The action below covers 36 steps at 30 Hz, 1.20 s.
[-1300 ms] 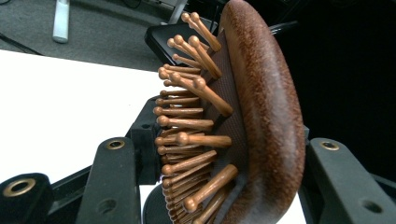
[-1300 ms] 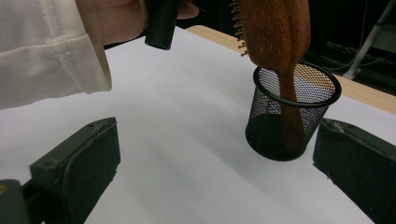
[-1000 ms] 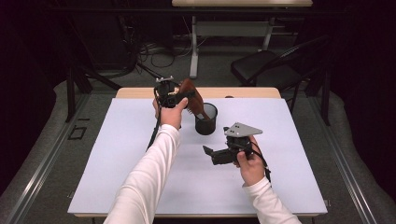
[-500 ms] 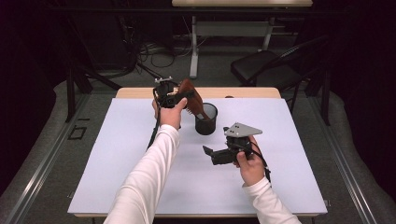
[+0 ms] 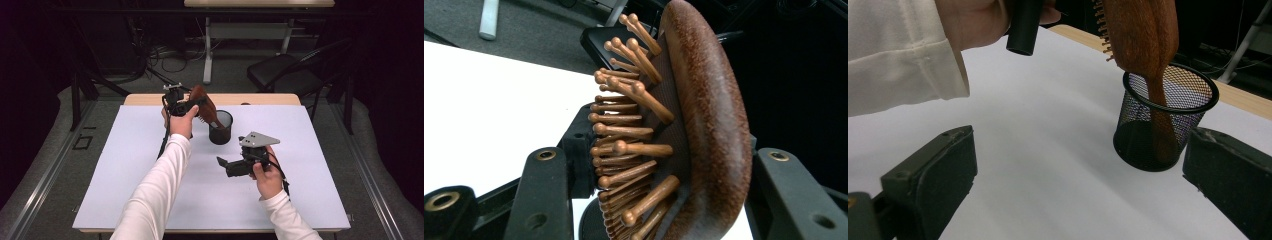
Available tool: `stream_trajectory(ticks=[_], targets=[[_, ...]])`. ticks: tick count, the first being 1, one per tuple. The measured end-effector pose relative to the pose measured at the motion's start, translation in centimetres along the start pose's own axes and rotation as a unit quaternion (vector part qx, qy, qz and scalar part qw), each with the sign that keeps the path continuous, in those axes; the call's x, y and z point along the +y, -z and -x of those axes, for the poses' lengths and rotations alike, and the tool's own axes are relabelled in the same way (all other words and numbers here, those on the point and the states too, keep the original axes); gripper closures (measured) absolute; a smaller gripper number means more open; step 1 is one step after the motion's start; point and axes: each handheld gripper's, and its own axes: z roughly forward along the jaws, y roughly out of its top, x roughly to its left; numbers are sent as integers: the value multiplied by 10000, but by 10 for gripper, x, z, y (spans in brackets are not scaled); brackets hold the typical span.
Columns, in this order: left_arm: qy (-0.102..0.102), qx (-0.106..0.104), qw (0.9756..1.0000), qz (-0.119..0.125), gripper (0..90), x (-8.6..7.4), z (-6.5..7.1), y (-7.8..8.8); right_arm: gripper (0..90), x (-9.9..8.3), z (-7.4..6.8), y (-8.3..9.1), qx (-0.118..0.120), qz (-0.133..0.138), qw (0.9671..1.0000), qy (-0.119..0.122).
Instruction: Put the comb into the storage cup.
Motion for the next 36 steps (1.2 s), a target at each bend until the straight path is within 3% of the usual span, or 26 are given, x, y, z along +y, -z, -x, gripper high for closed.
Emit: stream_trajectory(ticks=[36], targets=[[-68,54,9999,95,456,-3,-1,1,9,-2,0,-2,19,-50,10000,-21]])
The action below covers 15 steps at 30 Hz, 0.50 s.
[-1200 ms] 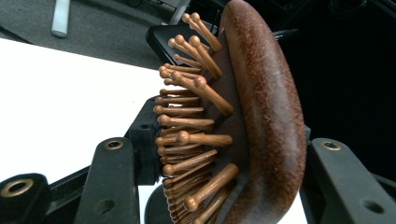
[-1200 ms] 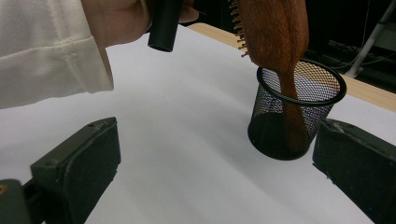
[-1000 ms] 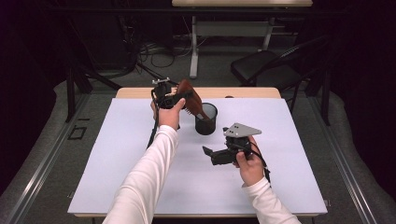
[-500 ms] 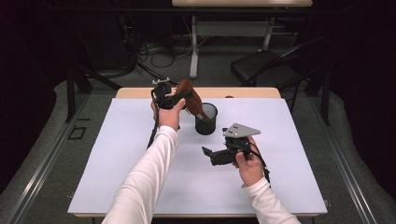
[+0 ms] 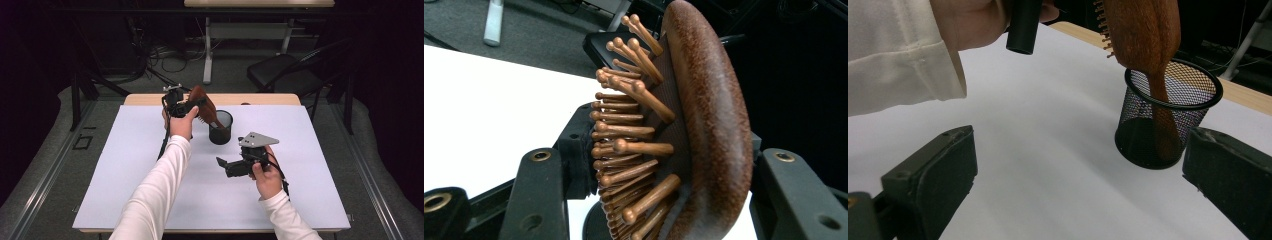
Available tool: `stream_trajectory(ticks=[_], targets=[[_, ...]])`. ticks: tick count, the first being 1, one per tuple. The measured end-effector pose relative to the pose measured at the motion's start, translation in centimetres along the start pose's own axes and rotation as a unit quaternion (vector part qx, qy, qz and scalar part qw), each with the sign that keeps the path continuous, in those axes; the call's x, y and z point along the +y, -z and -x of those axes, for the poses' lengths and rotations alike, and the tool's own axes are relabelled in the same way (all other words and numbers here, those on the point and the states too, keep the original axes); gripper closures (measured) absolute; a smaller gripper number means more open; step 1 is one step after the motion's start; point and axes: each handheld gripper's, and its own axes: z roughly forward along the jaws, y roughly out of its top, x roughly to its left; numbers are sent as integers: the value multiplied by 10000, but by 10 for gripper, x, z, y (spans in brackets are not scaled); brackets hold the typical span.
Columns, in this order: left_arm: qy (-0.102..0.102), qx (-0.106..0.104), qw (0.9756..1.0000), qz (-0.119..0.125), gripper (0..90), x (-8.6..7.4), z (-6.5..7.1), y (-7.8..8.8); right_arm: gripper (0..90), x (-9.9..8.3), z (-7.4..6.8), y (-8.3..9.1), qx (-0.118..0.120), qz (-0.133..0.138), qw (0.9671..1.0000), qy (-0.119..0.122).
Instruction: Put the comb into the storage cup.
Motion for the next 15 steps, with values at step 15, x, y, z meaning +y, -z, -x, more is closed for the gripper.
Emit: stream_trajectory(ticks=[15], targets=[[57,33,10000,17,427,-1,-3,0,11,0,-1,-1,6,-16,10000,5]])
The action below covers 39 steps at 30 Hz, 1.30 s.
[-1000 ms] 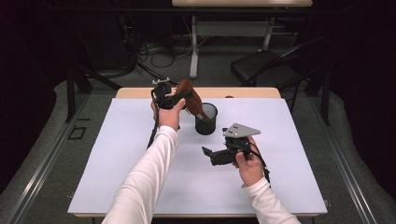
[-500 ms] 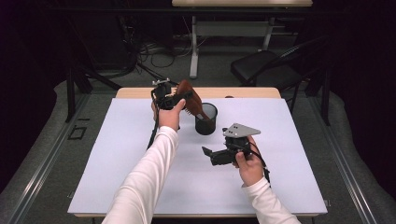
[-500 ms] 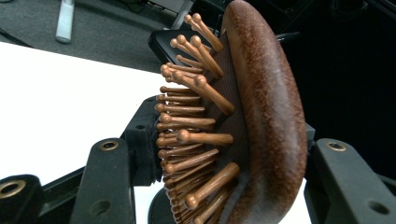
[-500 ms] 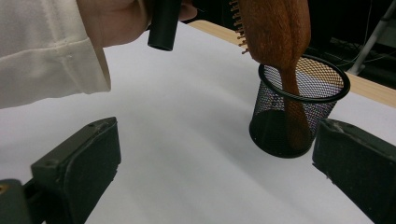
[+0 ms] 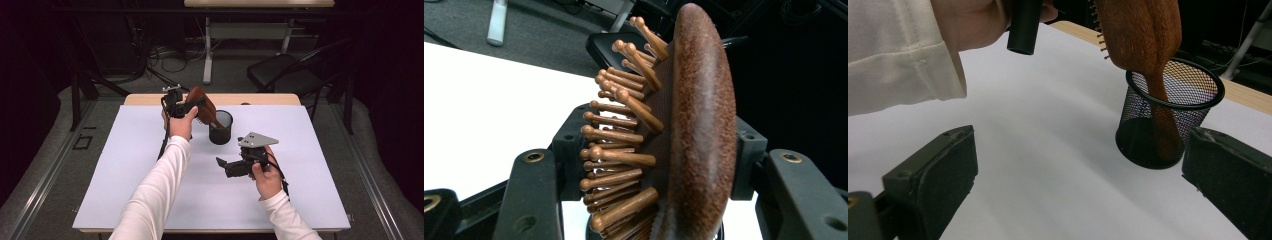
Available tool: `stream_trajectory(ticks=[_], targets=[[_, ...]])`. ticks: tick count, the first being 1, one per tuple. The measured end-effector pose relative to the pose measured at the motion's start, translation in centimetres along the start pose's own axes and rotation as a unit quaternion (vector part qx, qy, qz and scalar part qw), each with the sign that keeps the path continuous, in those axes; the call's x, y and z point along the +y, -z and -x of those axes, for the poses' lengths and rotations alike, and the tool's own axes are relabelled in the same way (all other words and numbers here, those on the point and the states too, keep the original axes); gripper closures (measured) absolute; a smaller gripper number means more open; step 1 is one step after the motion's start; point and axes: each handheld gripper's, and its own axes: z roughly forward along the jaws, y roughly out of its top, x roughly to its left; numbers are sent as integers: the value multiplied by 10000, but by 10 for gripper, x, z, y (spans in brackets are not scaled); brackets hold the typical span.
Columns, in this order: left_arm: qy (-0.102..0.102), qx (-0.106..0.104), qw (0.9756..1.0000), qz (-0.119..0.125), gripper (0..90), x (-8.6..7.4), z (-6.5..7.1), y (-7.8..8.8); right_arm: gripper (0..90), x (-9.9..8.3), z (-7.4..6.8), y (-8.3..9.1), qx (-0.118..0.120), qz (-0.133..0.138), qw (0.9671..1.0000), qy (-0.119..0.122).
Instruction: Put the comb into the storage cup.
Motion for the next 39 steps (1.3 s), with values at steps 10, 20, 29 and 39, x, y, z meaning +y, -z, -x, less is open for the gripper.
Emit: stream_trajectory(ticks=[10,20,29,39], targets=[[45,-23,10000,20,420,0,0,0,12,0,0,0,-1,-1,10000,8],[46,5,10000,74,381,0,-2,-1,13,0,0,0,-9,-5,10000,11],[-5,-19,9998,193,323,-1,-1,-1,13,0,0,0,-9,0,10000,16],[-25,-16,9997,251,309,2,-2,1,13,0,0,0,-19,-6,10000,23]])
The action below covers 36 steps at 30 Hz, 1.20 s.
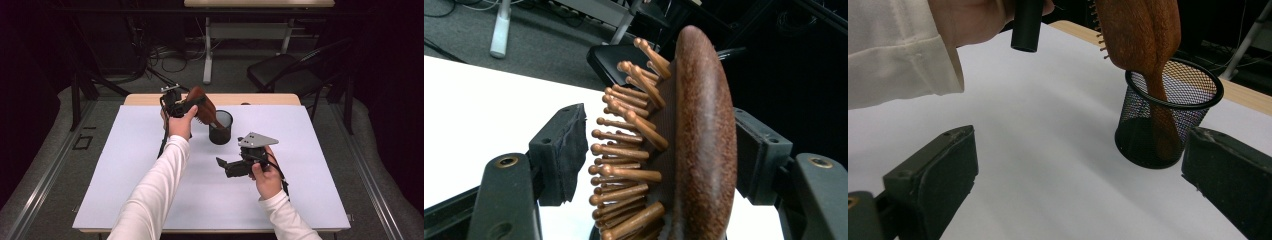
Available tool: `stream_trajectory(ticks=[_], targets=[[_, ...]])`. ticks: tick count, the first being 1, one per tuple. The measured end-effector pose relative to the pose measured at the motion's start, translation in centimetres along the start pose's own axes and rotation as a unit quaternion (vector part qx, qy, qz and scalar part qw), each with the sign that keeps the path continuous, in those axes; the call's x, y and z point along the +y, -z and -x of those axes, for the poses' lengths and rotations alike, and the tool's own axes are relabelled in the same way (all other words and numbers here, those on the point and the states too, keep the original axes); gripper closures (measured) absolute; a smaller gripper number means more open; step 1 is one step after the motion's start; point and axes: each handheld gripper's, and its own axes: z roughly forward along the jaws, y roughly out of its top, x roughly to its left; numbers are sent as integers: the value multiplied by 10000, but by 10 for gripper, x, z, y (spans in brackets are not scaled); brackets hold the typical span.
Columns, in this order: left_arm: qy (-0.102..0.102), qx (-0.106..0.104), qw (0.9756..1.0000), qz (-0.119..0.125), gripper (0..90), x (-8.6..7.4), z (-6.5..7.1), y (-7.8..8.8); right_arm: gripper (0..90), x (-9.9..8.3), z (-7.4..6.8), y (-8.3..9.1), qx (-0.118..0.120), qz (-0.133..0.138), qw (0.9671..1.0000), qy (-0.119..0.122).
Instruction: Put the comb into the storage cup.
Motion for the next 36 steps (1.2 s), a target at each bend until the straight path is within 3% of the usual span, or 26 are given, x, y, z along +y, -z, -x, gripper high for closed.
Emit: stream_trajectory(ticks=[20,30,36], targets=[[42,-33,9995,312,279,17,-6,21,14,0,-1,0,-3,8,10000,12],[-48,-130,9991,407,301,26,-7,34,14,0,-1,-1,-12,2,10000,25],[-149,-145,9992,342,312,28,-8,38,14,0,-2,-1,-7,-7,10000,42]])
